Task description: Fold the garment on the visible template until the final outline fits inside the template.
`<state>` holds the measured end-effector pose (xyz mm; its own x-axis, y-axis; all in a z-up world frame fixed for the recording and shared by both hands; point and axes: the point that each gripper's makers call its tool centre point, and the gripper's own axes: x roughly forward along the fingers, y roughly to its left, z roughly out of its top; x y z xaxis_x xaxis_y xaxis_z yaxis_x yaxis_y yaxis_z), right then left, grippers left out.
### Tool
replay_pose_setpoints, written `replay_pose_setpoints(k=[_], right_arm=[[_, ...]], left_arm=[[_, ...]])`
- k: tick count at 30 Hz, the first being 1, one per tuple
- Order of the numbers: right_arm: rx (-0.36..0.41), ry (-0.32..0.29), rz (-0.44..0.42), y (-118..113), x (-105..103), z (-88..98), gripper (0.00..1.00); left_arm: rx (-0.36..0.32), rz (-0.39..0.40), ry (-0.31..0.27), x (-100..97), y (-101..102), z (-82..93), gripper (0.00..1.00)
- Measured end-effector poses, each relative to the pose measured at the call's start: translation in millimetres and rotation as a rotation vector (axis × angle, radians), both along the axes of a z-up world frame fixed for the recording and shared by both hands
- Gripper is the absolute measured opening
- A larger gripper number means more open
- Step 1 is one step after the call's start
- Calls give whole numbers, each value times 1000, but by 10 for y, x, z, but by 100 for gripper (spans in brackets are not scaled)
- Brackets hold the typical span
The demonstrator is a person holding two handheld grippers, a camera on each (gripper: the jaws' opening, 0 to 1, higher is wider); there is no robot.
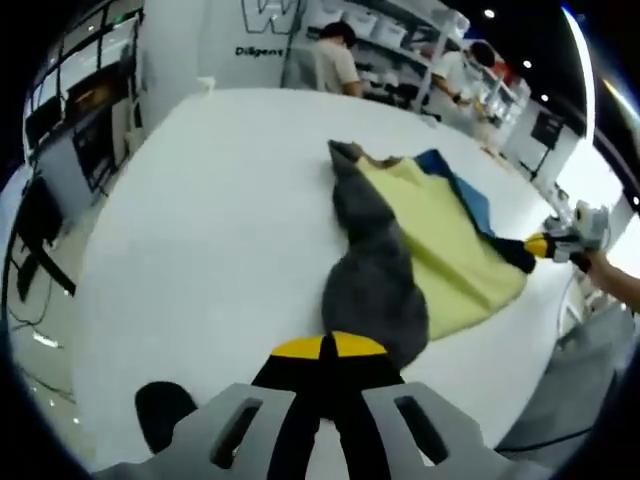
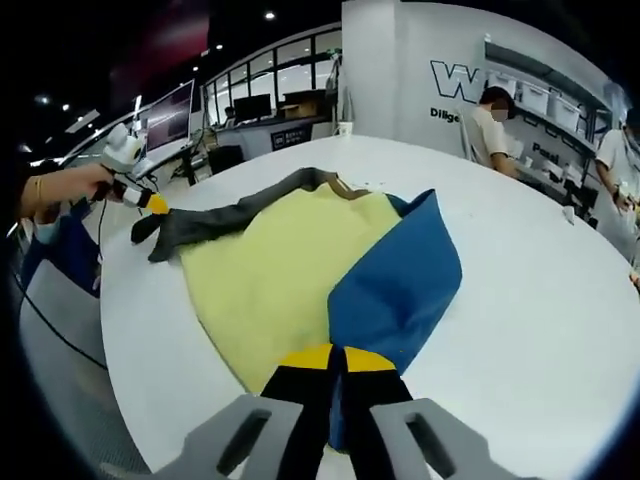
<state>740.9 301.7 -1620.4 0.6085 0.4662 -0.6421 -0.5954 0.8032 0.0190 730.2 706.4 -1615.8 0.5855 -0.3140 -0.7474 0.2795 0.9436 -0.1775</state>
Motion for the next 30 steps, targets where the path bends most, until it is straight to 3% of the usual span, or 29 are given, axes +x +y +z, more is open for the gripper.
replay_pose_setpoints(k=[1,8,11,14,17,19,22,23,25,28,30], right_arm=[[-12,-12,-11,-107,82,74,0],[-54,-109,-105,-741,511,585,0],[-72,-122,-114,-961,637,710,0],[-114,-147,-150,-1314,854,866,0],[-229,-129,-212,-1699,1017,943,0],[-239,-156,-223,-1764,1133,1036,0],[-268,-154,-247,-1949,1301,1034,0],[-260,-145,-269,-2039,1396,1019,0],[-260,-140,-294,-2129,1495,981,0],[-263,-104,-320,-2224,1590,851,0],[-298,-55,-340,-2347,1594,698,0]], left_arm=[[36,1,-14,99,137,79,0],[147,-17,-69,453,563,394,0],[159,-27,-115,524,551,562,0],[169,-1,-95,669,762,532,0],[217,18,-83,802,999,547,0],[235,31,-54,782,1034,535,0],[253,45,-37,919,1225,537,0],[280,59,-26,1050,1438,519,0],[282,84,-5,1256,1677,479,0],[312,81,25,1260,1651,397,0],[342,76,75,1239,1692,263,0]])
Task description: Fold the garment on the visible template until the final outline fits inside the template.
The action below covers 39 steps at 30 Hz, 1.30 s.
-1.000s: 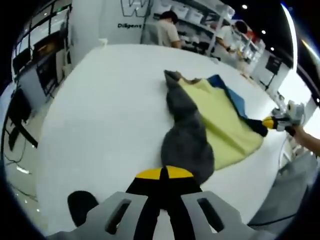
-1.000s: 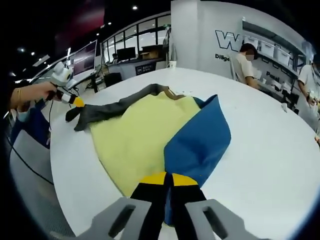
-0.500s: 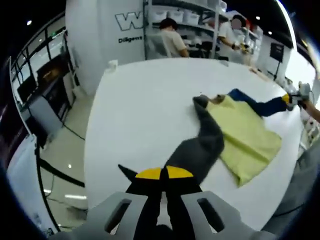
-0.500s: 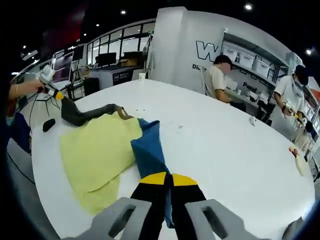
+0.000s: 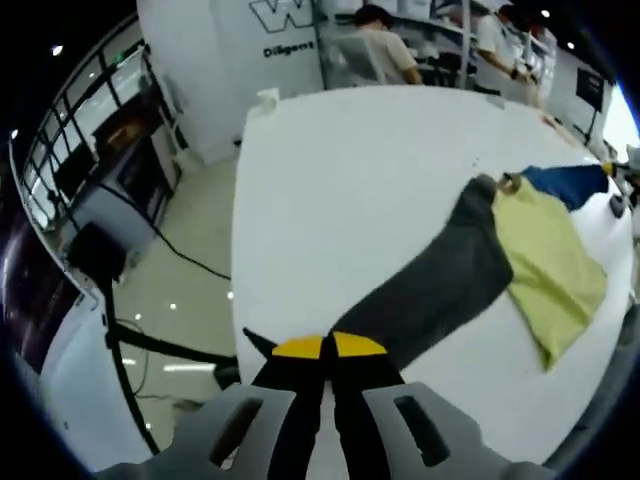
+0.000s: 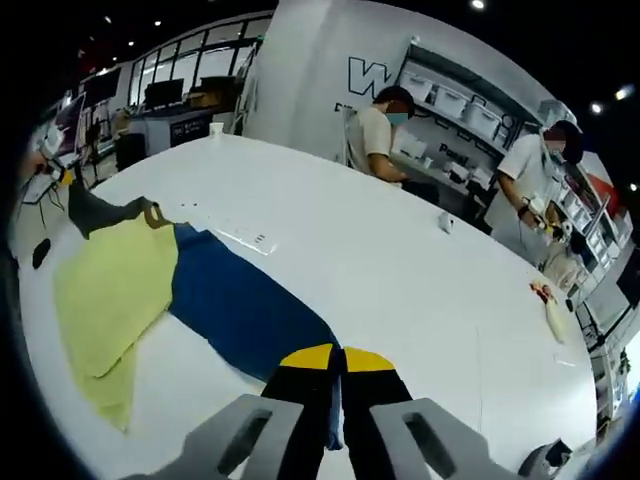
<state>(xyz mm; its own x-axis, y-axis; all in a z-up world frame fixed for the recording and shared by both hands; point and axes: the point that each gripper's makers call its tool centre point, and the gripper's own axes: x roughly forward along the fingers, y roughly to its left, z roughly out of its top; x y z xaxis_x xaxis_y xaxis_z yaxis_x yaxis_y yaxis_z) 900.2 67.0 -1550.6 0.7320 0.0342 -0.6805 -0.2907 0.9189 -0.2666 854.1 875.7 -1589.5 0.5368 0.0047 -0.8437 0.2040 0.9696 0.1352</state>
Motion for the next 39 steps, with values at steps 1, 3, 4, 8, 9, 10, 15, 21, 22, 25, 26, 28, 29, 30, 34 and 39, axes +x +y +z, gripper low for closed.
replay_pose_setpoints(k=[1,3,4,8,9,10,15,21,22,25,26,28,29,30,34,39], right_arm=[[-17,15,-6,-44,-3,-38,0],[-13,28,-28,-100,13,-109,0],[-10,31,-33,-159,89,-145,0],[21,50,-98,-348,62,-349,0],[29,46,-103,-347,69,-359,0],[40,40,-100,-293,99,-371,0],[30,48,-67,-122,120,-434,0],[39,46,-68,-74,134,-424,0],[40,47,-67,-61,122,-419,1],[37,-4,-60,-53,158,-324,15],[35,-7,-62,-38,141,-308,20],[24,-10,-51,22,119,-251,24],[26,-12,-47,31,115,-239,23],[33,-18,-38,44,120,-249,22],[59,-37,11,168,95,-147,21],[78,-30,69,396,-70,-133,19]], left_arm=[[4,13,17,-16,9,-41,0],[20,15,21,22,36,-146,0],[28,15,21,33,44,-170,0],[-17,83,63,-41,39,-333,0],[-32,96,62,-32,37,-363,0],[-30,99,45,-19,11,-348,0],[3,97,10,-10,-17,-321,1],[8,143,-45,51,99,-194,15],[10,145,-49,54,103,-179,17],[-51,146,-97,118,36,-120,18],[-73,140,-103,119,-9,-105,20],[-87,92,-120,-15,-211,41,27],[-87,82,-121,-2,-208,39,32],[-87,66,-131,0,-236,57,36],[-96,-21,-165,7,-442,94,44],[-125,-80,-186,-175,-833,207,47]])
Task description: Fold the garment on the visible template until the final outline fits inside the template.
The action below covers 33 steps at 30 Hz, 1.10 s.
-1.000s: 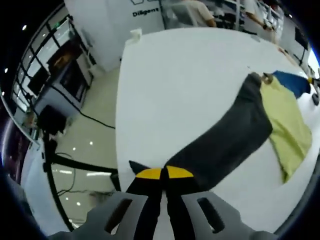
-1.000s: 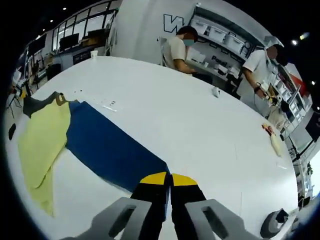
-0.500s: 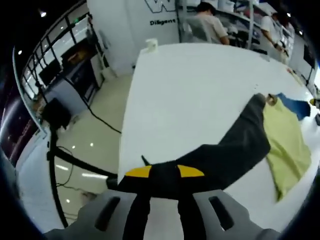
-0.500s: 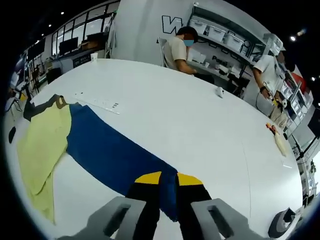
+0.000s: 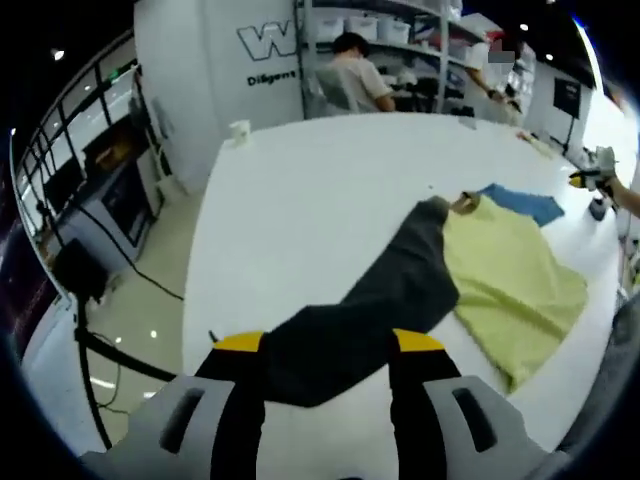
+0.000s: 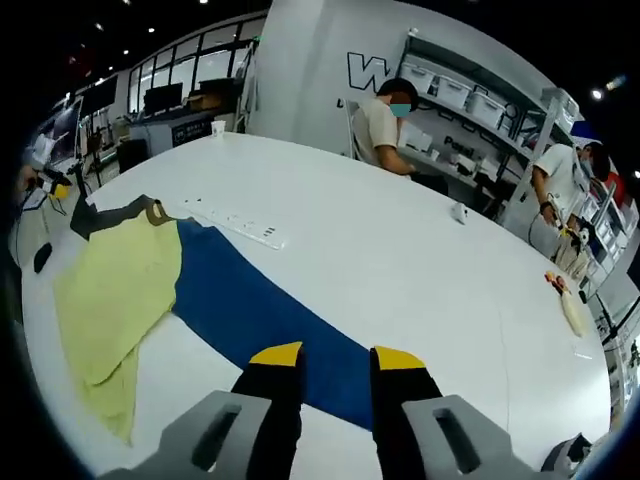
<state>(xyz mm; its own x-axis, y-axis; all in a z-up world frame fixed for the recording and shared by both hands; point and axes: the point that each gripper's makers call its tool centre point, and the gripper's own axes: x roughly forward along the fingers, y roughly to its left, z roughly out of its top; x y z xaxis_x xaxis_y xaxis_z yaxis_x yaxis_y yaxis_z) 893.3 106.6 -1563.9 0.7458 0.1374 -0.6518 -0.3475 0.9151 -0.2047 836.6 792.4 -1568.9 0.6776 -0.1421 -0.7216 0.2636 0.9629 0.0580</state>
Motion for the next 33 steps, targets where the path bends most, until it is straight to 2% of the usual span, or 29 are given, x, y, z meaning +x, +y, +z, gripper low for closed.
replay_pose_setpoints(k=[2,3,4,6,8,9,12,13,15,16,20,23,25,26,27,33], right_arm=[[6,4,16,61,-19,-15,19],[19,2,26,142,-57,-16,19],[32,4,38,224,-102,-39,18],[36,13,54,335,-178,-90,16],[58,35,86,471,-249,-157,16],[63,44,95,548,-299,-250,16],[87,57,120,712,-393,-286,16],[104,64,133,801,-463,-304,16],[113,64,131,840,-522,-330,16],[133,69,139,937,-639,-364,16],[158,88,159,1102,-843,-433,16],[172,100,176,1178,-966,-454,15],[170,116,203,1230,-1042,-473,15],[141,132,234,1256,-1124,-505,15],[136,135,250,1299,-1191,-507,15],[158,143,258,1363,-1282,-541,15]], left_arm=[[12,-26,-7,-28,-90,2,48],[33,-68,-28,-48,-187,7,48],[23,-128,-27,-118,-320,-12,50],[-4,-180,-25,-202,-513,-43,53],[-19,-218,-18,-312,-681,-66,54],[-29,-244,-16,-377,-776,-91,54],[-43,-283,-9,-545,-985,-121,54],[-40,-279,-13,-579,-1015,-139,53],[-31,-275,-14,-639,-1060,-215,50],[-36,-278,22,-747,-1090,-379,50],[-30,-316,67,-940,-1218,-564,52],[-21,-314,53,-987,-1274,-613,51],[-63,-301,57,-1007,-1323,-627,52],[-84,-315,63,-1047,-1382,-665,53],[-83,-325,66,-1074,-1409,-674,54],[-105,-351,84,-1176,-1526,-743,54]])
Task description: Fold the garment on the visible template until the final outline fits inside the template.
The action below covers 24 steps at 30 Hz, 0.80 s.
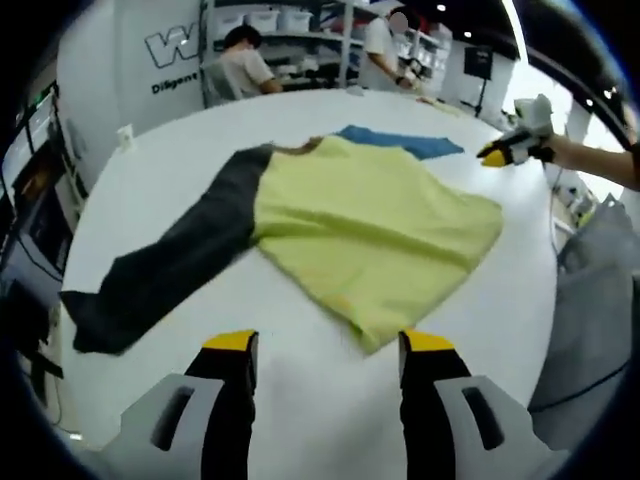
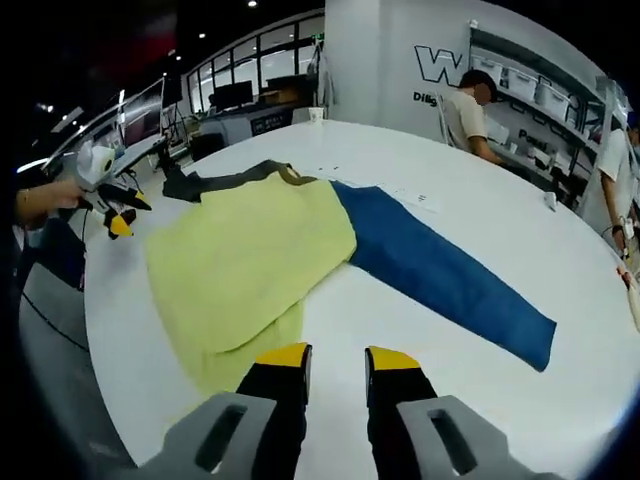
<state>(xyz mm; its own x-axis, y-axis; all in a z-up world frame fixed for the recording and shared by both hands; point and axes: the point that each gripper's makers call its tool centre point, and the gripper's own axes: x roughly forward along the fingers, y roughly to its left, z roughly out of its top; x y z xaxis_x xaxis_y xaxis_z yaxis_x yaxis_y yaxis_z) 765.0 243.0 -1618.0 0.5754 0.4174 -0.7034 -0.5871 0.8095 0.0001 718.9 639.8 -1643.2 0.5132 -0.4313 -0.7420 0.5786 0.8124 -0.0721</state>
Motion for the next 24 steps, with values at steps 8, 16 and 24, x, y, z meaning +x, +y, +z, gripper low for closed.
replay_pose_setpoints(k=[8,16,24], right_arm=[[37,83,57,211,-257,-317,13],[27,135,92,334,-454,-470,10],[31,153,112,347,-552,-518,5]], left_arm=[[-62,7,50,-157,-230,-171,46],[-73,-24,63,-79,-321,-260,37],[-125,-11,103,-48,-408,-302,24]])
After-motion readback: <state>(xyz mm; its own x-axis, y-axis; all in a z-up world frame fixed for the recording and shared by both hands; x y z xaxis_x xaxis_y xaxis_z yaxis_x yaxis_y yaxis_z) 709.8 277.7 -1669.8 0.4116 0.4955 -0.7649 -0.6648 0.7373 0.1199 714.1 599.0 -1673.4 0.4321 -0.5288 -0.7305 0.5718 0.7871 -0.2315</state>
